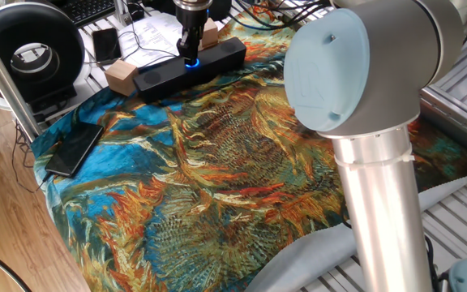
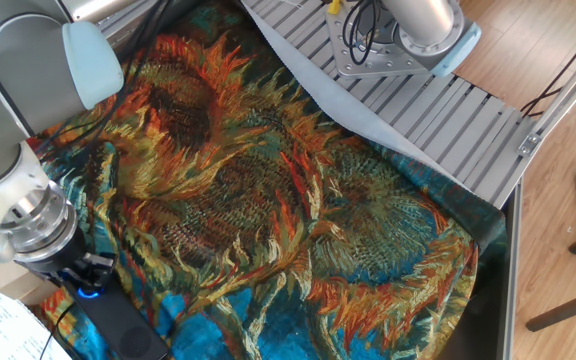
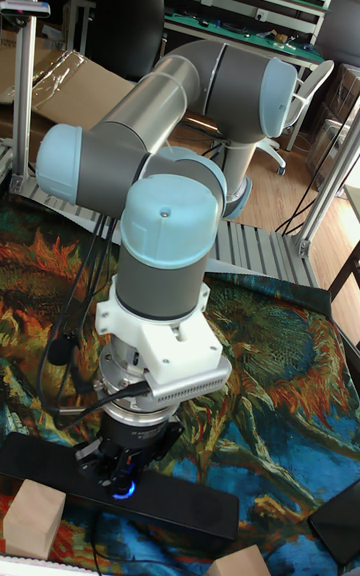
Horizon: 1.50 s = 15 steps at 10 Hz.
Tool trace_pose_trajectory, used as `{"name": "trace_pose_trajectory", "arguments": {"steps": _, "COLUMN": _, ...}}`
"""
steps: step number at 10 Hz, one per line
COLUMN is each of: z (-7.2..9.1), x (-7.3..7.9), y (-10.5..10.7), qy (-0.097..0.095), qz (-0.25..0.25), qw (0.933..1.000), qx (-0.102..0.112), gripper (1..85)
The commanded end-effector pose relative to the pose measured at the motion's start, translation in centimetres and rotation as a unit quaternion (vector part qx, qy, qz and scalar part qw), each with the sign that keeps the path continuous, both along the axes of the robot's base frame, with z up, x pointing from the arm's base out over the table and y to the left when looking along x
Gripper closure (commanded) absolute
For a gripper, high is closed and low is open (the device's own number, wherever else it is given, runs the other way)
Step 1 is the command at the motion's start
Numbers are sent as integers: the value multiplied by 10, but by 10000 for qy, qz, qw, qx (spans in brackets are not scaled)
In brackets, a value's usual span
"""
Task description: Turn the knob to increase the volume of the speaker
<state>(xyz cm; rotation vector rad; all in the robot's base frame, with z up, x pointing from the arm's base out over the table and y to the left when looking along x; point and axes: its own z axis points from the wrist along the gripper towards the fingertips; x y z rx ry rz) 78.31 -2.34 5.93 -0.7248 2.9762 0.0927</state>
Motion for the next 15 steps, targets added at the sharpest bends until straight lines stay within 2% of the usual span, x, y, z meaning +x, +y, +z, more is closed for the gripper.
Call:
{"name": "trace_pose_trajectory", "arguments": {"steps": 1, "z": 2, "x": 2, "y": 0, "qy": 4, "qz": -461, "qw": 9989, "qx": 59, "gripper": 670}}
{"name": "trace_pose_trajectory", "arguments": {"steps": 6, "z": 3, "x": 4, "y": 4, "qy": 31, "qz": -1224, "qw": 9923, "qx": 191, "gripper": 690}}
{"name": "trace_pose_trajectory", "arguments": {"steps": 15, "z": 1, "x": 2, "y": 12, "qy": 163, "qz": -2001, "qw": 9783, "qx": 506, "gripper": 697}}
